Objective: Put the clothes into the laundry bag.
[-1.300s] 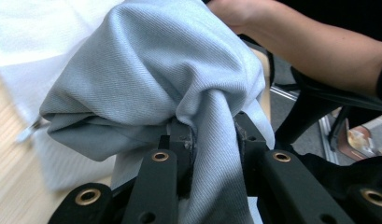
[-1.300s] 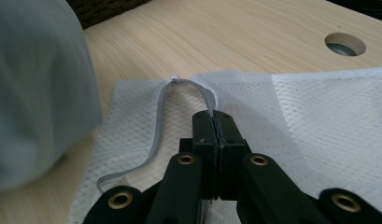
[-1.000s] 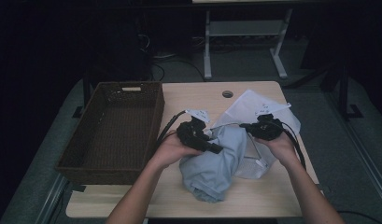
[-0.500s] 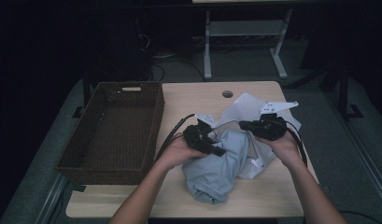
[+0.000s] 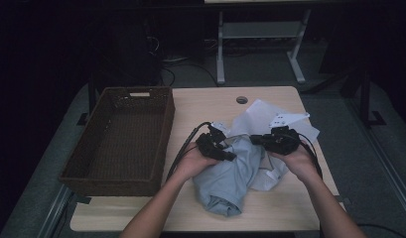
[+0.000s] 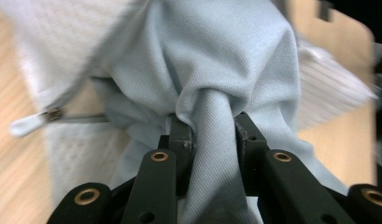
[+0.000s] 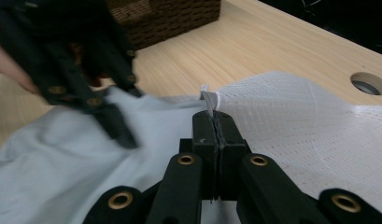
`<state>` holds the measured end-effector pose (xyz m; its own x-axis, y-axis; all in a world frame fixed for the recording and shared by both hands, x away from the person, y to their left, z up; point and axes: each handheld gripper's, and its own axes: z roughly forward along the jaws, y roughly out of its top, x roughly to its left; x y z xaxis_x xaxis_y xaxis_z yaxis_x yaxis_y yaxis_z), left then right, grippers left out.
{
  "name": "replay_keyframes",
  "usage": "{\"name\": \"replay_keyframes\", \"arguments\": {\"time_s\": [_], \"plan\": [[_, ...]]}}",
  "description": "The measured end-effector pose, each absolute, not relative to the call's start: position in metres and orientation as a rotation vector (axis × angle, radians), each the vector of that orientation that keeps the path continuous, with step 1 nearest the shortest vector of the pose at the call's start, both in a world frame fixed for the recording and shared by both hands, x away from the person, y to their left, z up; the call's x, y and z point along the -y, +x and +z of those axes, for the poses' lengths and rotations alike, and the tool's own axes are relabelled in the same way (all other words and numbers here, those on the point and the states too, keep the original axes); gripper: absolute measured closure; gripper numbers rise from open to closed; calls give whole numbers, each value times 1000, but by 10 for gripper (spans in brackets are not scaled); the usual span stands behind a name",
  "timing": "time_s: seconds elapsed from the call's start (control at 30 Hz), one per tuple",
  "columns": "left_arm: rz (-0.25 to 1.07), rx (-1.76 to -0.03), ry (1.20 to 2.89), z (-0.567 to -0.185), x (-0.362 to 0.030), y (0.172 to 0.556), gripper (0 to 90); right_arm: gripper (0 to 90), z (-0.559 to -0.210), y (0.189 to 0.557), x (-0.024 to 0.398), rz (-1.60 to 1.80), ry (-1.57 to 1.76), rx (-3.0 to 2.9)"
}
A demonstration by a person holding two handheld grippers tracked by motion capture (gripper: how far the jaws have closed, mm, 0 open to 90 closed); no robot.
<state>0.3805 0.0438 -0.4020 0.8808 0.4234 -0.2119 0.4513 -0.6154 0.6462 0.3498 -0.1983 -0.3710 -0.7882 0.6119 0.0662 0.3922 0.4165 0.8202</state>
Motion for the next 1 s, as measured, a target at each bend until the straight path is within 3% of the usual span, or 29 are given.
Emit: {"name": "replay_keyframes", "arguments": {"time_s": [0.3, 0.47, 0.63, 0.9, 1.0], "plan": [[1, -673, 2278, -417, -40, 382, 666, 881, -370, 346, 194, 1302, 858, -2444], [-1, -658, 2295, -416, -36, 379, 432, 881, -371, 347, 196, 1297, 864, -2439], [41, -652, 2284, -400, -43, 371, 276, 881, -371, 348, 200, 1288, 869, -2432], [104, -697, 2323, -394, -72, 357, 243, 880, -374, 349, 204, 1280, 887, -2432], [41, -725, 2349, -409, -78, 363, 263, 881, -374, 349, 204, 1280, 884, -2433]]}}
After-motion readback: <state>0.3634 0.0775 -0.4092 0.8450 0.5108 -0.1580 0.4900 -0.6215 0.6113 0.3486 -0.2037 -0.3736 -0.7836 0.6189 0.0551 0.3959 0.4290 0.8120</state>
